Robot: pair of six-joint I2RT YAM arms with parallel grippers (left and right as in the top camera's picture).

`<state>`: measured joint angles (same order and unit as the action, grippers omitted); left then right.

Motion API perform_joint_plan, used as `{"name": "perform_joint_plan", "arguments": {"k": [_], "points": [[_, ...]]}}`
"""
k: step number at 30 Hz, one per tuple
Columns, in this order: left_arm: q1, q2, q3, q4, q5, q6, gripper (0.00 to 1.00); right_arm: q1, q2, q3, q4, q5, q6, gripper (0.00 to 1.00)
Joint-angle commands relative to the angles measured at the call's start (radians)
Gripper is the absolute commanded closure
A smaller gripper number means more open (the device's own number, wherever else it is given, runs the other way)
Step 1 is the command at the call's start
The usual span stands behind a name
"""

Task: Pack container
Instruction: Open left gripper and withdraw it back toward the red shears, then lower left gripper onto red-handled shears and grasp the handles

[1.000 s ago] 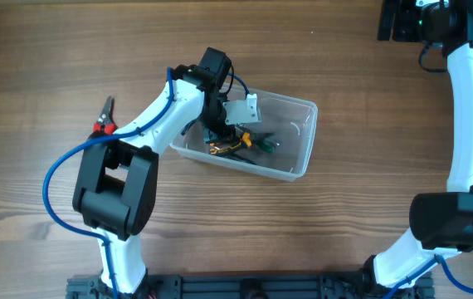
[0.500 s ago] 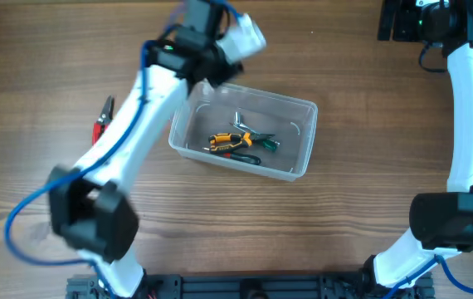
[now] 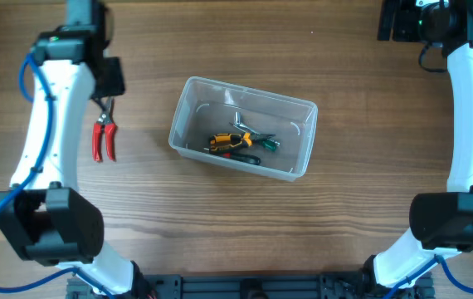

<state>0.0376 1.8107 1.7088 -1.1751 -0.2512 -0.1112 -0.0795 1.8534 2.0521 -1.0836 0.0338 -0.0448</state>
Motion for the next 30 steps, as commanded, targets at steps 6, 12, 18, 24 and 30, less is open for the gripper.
{"name": "perform_joint_plan", "arguments": {"k": [6, 12, 18, 24, 30], "points": [[0.156, 0.010, -0.305, 0.141, 0.220, -0.069, 0.54, 0.003, 0.022, 0.001, 0.003, -0.009, 0.022, 0.00], [0.157, 0.010, -0.541, 0.367, 0.292, 0.029, 0.49, 0.003, 0.022, 0.001, 0.003, -0.009, 0.021, 0.00], [0.157, 0.010, -0.589, 0.442, 0.292, 0.129, 0.49, 0.003, 0.022, 0.001, 0.004, -0.009, 0.022, 0.00], [0.157, 0.010, -0.589, 0.491, 0.281, 0.153, 0.46, 0.003, 0.022, 0.001, 0.003, -0.009, 0.021, 0.00], [0.157, 0.010, -0.589, 0.501, 0.243, 0.149, 0.47, 0.003, 0.022, 0.001, 0.004, -0.009, 0.021, 0.00]]}}
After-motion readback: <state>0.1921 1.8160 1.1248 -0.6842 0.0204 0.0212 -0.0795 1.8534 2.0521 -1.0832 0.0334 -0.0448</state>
